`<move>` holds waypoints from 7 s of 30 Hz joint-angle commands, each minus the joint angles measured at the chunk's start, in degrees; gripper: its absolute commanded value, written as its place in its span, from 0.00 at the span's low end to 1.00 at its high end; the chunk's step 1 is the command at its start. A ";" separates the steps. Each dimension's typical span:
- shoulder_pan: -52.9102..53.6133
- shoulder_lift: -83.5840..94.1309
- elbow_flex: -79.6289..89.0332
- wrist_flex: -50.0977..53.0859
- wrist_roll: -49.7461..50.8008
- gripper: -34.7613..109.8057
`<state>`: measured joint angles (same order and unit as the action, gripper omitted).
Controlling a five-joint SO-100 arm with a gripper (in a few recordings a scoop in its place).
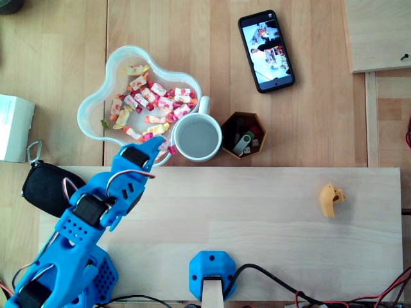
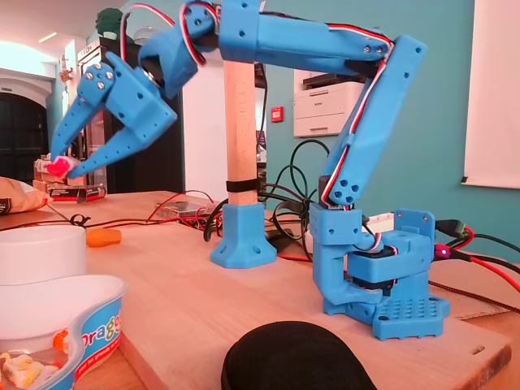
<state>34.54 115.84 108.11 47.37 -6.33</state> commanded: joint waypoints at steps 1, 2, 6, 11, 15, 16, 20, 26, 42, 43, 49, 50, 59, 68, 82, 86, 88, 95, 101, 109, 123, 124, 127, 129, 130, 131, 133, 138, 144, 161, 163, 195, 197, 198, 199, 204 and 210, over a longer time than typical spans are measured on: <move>1.32 6.50 4.83 -5.98 0.18 0.22; 1.32 7.47 6.50 -7.56 0.18 0.22; 2.64 8.88 11.87 -13.54 0.26 0.22; 7.73 8.79 17.40 -19.86 3.08 0.22; 10.28 8.79 20.21 -23.38 4.57 0.22; 10.55 8.79 20.74 -24.08 4.75 0.22; 10.37 8.70 21.53 -26.89 5.54 0.22; 10.20 5.45 21.18 -33.57 5.27 0.22; 5.71 -5.71 20.48 -43.42 5.63 0.22; 5.63 -5.80 20.48 -43.42 5.63 0.22; 5.45 -6.42 20.39 -43.51 5.63 0.22; 5.54 -6.42 20.39 -43.51 5.63 0.22; 5.89 -8.70 19.25 -43.51 5.63 0.22; 5.98 -14.94 13.80 -43.51 5.63 0.22; 6.06 -15.82 12.92 -43.51 5.71 0.22; 6.06 -15.82 12.83 -43.51 5.80 0.22; 6.06 -15.82 12.83 -43.51 5.80 0.22; 6.06 -15.82 12.83 -43.51 5.80 0.23; 6.06 -15.82 12.83 -43.51 5.80 0.23; 8.17 -15.82 12.83 -43.51 5.89 0.37; 8.09 -15.03 12.66 -43.42 5.89 0.54; 8.09 -14.94 12.57 -43.51 6.33 0.55; 6.33 -14.85 10.99 -43.51 9.93 0.56; 4.48 -14.77 10.11 -43.51 13.10 0.56; 3.69 -14.41 9.67 -43.51 14.59 0.56; 2.81 -13.71 9.58 -43.51 16.08 0.56; 0.79 -11.07 9.84 -43.51 18.46 0.56; -6.33 -2.72 10.28 -42.80 21.09 0.56; -12.13 6.94 14.68 -42.71 20.92 0.56; -26.37 39.64 33.22 -43.42 20.92 0.56; -27.33 39.73 33.22 -43.42 20.92 0.56; -32.34 51.59 8.88 -42.45 21.18 0.57; -32.34 51.33 16.96 -42.45 21.18 0.56; -32.34 51.33 21.53 -42.45 21.09 0.56; -32.34 51.33 26.72 -42.45 21.09 0.56; -31.90 53.09 49.75 -43.59 21.01 0.56; -32.17 63.28 47.02 -43.59 20.92 0.56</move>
<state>2.29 174.20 159.87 4.04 14.24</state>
